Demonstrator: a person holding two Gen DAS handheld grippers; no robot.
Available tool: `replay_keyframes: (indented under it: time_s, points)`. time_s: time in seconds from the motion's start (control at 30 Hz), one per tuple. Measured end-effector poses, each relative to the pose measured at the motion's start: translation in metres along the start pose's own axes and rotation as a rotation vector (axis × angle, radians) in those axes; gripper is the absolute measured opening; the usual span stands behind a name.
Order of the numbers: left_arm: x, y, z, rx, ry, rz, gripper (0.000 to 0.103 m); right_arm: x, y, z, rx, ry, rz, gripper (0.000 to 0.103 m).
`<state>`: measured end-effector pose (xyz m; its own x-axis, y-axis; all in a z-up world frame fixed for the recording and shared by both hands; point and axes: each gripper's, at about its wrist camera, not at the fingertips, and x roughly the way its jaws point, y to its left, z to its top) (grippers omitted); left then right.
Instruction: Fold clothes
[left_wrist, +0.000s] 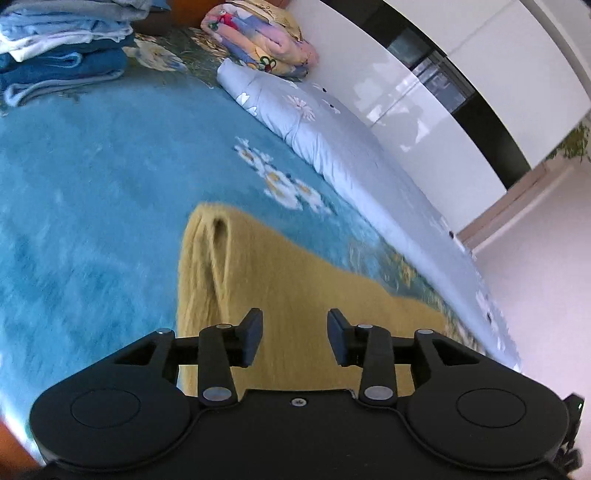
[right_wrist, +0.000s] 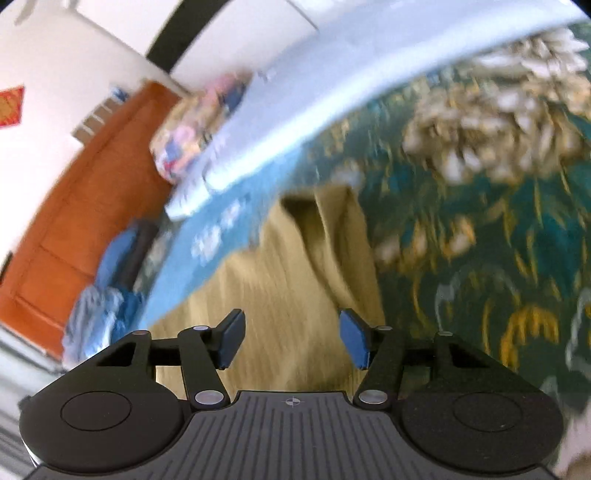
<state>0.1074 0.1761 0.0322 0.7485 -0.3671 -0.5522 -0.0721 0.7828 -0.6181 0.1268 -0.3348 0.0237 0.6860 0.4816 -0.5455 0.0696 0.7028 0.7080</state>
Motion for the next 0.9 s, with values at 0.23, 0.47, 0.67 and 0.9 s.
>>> replay_keyframes:
  time_s: [0.23, 0.47, 0.67, 0.9]
  points:
    - [0.061, 0.005, 0.041, -0.042, 0.029, 0.078, 0.045, 0.069, -0.008, 0.041, 0.162, -0.009, 0.073, 0.054]
    - [0.098, 0.023, 0.06, -0.135, 0.059, 0.083, 0.045, 0.119, -0.033, 0.064, 0.397, 0.009, 0.097, 0.054]
    - [0.1, 0.032, 0.064, -0.218, 0.045, 0.078, 0.041, 0.139, -0.029, 0.075, 0.397, 0.001, 0.068, 0.044]
    - [0.061, 0.045, 0.064, -0.266, -0.015, 0.031, 0.045, 0.142, -0.029, 0.078, 0.374, 0.026, 0.082, 0.041]
